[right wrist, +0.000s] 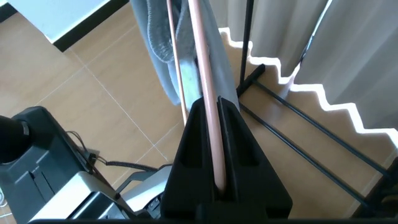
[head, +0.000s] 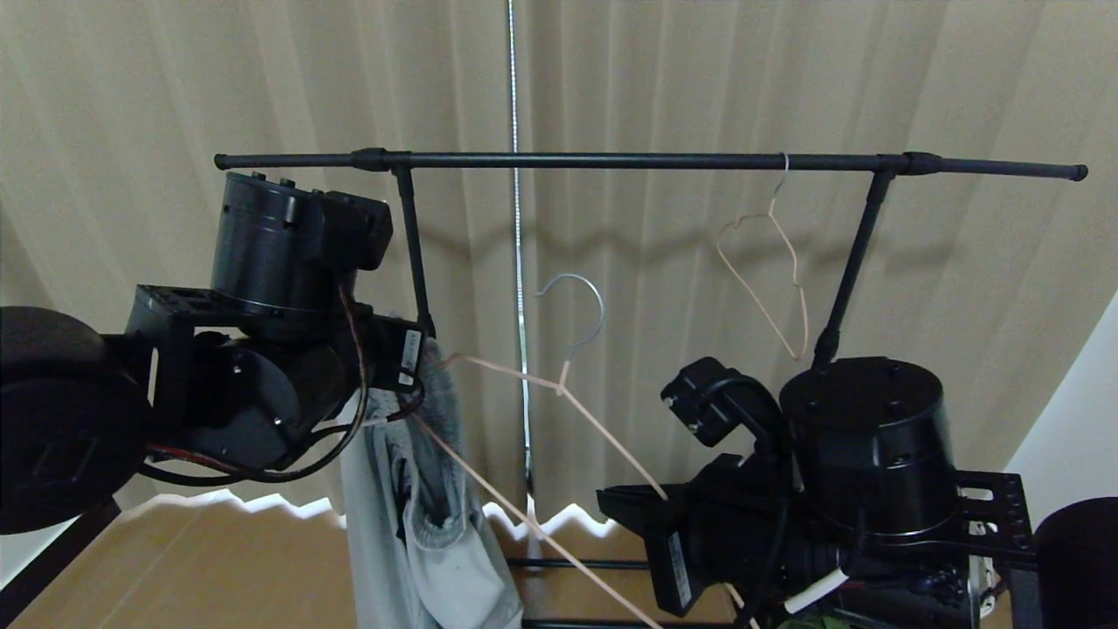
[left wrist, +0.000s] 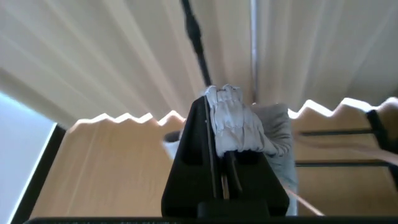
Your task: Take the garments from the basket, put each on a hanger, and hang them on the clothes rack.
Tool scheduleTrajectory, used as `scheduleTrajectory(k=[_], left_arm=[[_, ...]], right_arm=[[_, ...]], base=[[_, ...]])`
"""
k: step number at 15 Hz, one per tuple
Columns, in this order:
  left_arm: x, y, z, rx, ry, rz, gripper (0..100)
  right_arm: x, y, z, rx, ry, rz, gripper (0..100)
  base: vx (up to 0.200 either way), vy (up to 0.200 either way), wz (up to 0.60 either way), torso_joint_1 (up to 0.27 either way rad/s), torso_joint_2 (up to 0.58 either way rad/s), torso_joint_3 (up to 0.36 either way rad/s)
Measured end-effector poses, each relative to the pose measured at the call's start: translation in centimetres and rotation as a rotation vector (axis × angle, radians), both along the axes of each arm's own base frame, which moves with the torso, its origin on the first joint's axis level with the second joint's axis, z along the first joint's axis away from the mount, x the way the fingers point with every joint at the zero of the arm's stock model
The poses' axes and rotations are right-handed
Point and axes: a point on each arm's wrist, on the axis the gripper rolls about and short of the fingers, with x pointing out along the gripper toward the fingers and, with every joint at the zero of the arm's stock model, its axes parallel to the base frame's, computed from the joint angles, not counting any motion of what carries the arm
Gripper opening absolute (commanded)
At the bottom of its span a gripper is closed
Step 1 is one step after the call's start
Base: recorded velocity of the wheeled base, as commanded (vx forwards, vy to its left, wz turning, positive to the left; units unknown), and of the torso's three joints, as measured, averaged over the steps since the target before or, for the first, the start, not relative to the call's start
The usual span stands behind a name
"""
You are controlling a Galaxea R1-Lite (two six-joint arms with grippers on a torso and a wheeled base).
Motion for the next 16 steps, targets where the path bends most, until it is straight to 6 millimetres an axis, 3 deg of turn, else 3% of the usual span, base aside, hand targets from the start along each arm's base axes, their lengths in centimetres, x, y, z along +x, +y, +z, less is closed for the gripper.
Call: scheduleTrajectory(k=[5, 11, 13, 16], left_arm=[[-1.4, -2.2, 2.4, -0.065, -0.068, -0.087, 0], [-3.4, -4.9, 3.9, -0.137, -0.109, -0.239, 0], [-3.6, -4.7, 4.3, -0.125, -0.115, -0.26, 0], [-1.9, -2.4, 4.1, -0.066, -0.115, -0.178, 0]], right_arm=[[0.7, 1.0, -0.3, -0.005, 0.002, 0.004, 0], [0.8, 1.2, -0.4, -0.009, 0.005, 0.004, 0], [0.6, 0.9, -0.7, -0.018, 0.012, 0.003, 0], [-0.2, -0.2, -0.5, -0.019, 0.013, 0.007, 0]], base=[[0.0, 0.0, 0.0, 0.0, 0.0, 0.0], [0.0, 0.0, 0.0, 0.0, 0.0, 0.0], [0.0, 0.0, 0.0, 0.0, 0.0, 0.0], [0.0, 0.0, 0.0, 0.0, 0.0, 0.0]])
